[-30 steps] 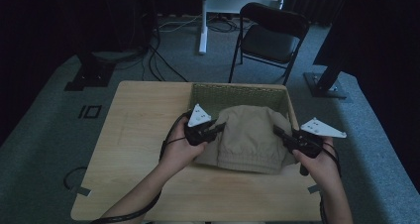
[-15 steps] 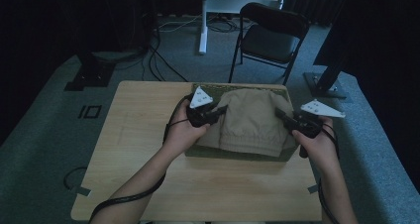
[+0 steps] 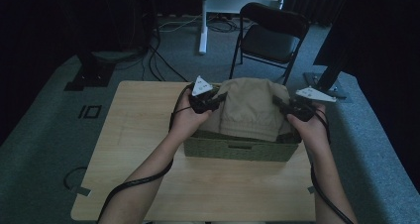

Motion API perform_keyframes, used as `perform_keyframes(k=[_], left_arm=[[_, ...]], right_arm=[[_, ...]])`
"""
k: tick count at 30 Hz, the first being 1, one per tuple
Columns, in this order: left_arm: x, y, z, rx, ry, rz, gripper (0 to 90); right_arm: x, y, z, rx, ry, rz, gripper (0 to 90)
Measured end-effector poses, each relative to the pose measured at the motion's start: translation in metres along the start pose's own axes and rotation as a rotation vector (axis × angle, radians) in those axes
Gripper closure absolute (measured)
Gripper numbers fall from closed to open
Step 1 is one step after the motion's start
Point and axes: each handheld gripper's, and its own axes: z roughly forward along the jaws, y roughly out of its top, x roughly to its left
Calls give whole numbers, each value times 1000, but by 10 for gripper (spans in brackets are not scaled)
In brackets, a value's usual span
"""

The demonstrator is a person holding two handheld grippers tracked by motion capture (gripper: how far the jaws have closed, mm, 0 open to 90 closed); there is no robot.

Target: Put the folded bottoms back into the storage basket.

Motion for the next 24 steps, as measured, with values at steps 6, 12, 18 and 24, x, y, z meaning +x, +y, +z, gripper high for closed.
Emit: perform_keyframes(k=[6,12,18,24], left_arm=[[7,-12,17,1,25,-26,771],[15,-28,34,29,42,-51,767],[21,-45,49,53,79,-64,756],[31,-60,61,101,95,-107,756]], right_arm=[[-11,-8,23,7,-26,25,768],[-20,-26,47,39,-53,27,768],[-24,-39,67,73,-70,26,768],[-25,-49,86,125,-83,13,768]])
